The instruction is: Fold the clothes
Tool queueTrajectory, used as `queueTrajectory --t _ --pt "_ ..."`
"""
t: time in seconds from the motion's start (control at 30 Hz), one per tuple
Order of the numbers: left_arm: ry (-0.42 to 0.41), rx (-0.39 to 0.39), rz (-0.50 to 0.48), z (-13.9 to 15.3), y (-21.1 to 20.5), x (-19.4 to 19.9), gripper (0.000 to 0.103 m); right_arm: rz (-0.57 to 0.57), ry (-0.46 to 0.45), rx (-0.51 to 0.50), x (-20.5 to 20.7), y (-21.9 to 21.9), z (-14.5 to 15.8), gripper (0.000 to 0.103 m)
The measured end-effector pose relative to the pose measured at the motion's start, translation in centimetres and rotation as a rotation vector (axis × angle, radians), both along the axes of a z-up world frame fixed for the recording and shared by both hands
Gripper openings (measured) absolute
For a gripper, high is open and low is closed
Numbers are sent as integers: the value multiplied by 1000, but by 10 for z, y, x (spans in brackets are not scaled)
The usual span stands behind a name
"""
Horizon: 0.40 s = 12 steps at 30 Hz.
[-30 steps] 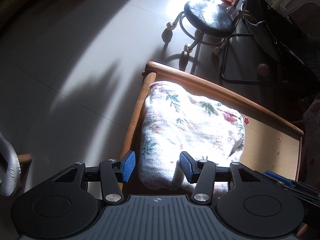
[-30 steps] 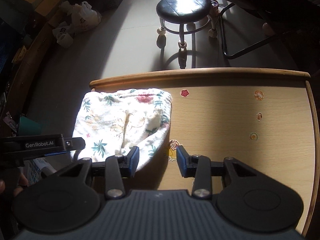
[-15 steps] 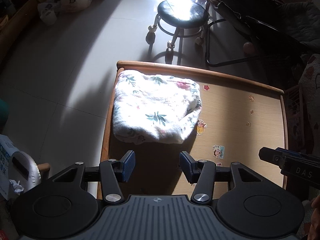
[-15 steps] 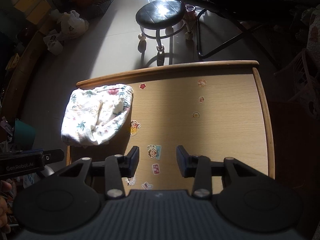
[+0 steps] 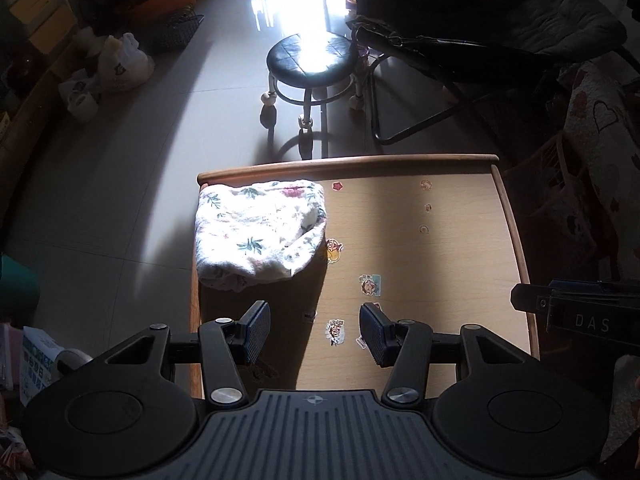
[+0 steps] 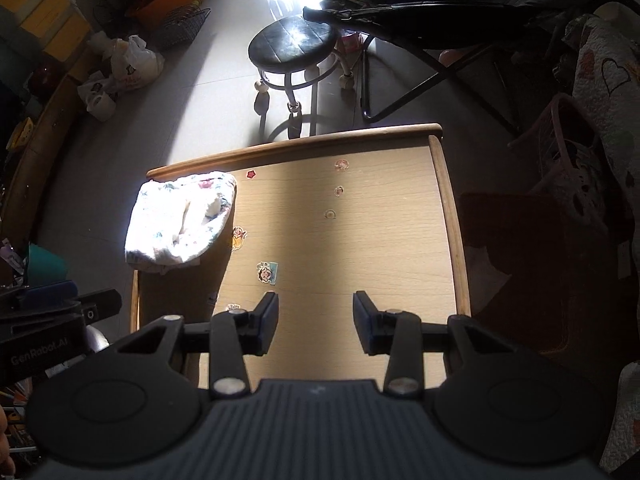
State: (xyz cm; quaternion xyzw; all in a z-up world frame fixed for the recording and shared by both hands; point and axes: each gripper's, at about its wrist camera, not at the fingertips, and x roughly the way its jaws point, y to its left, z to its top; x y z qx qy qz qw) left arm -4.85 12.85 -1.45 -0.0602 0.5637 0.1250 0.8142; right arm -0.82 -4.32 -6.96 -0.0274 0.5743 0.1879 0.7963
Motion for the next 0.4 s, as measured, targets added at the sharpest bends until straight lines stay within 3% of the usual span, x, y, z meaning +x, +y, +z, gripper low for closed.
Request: queueTrajectory --t 0.1,0.3,0.4 --pt "-39 -6 10 18 -6 -5 53 1 0 -5 0 -7 11 40" --pt "-124 55 30 51 -21 -10 53 47 -13 -1 6 -12 34 40" --pt "-87 37 59 61 -23 -8 53 81 -21 3 12 -10 43 40"
